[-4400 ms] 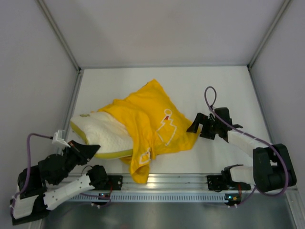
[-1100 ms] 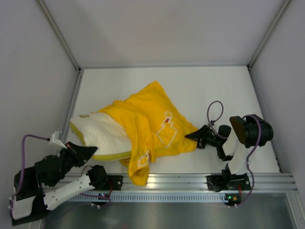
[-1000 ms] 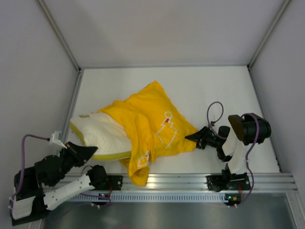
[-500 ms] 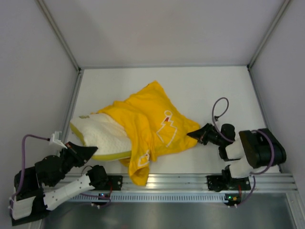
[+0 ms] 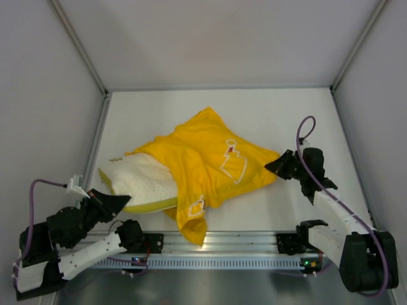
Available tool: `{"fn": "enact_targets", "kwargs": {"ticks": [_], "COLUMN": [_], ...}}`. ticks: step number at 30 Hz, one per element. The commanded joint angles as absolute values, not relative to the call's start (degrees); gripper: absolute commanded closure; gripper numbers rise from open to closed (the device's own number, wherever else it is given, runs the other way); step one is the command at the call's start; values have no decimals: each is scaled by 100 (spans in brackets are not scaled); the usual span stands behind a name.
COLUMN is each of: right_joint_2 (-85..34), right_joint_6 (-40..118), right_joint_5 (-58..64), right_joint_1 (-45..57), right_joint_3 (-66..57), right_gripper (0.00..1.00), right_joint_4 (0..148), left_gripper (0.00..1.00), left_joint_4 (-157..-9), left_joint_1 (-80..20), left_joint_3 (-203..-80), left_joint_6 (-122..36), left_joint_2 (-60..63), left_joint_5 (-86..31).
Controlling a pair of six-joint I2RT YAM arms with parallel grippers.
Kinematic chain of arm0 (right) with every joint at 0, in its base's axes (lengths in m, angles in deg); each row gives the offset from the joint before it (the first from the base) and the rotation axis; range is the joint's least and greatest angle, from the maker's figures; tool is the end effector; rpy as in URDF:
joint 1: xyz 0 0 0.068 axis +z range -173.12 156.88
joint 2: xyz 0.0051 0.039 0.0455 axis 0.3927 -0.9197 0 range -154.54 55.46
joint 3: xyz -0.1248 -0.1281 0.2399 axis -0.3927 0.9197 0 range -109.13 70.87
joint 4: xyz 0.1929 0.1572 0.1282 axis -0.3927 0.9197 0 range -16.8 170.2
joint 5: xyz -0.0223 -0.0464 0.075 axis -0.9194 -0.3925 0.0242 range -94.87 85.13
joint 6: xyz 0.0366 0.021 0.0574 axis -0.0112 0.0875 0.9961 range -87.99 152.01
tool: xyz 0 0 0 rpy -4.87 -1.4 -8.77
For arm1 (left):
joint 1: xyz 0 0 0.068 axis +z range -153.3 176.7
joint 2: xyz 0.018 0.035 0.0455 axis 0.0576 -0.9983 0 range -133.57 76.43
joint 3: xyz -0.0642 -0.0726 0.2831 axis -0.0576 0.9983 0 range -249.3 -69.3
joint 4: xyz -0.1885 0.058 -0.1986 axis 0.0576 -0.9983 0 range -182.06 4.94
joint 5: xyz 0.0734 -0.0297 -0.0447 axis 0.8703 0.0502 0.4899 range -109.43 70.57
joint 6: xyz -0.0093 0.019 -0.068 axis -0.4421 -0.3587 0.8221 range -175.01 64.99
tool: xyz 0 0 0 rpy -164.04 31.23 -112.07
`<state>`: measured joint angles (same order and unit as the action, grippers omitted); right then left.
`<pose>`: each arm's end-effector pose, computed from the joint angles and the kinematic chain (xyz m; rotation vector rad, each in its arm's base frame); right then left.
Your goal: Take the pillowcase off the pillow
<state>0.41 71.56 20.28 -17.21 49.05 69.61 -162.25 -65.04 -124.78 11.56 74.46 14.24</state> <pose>0.2142 0.0472 0.1946 0.3558 2.1433 0.9276 0.0052 0.0590 0.3227 -0.4756 1.9660 -0.9053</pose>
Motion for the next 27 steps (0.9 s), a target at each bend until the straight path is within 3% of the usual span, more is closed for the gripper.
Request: {"fn": "enact_targets", "kwargs": {"ticks": [1, 13, 27], "right_joint_2": [123, -255, -1809], "right_joint_6": [6551, 5978, 6610], "right_joint_5": [1500, 1236, 1112], "right_joint_1": [-2117, -3849, -3912], "right_joint_3": [4610, 2748, -522], "right_gripper": [100, 100, 100], "right_joint_4": [7775, 8603, 8858], "left_gripper": [100, 100, 100], "left_joint_4": [-15977, -16144, -17058], "left_joint_1": [-6465, -6456, -6456], "left_joint_3": [-12677, -12880, -13099], "left_joint_6": [1135, 1117, 1565], "left_joint_2": [7529, 7520, 7511], "left_joint_5": [1397, 1520, 1617]}}
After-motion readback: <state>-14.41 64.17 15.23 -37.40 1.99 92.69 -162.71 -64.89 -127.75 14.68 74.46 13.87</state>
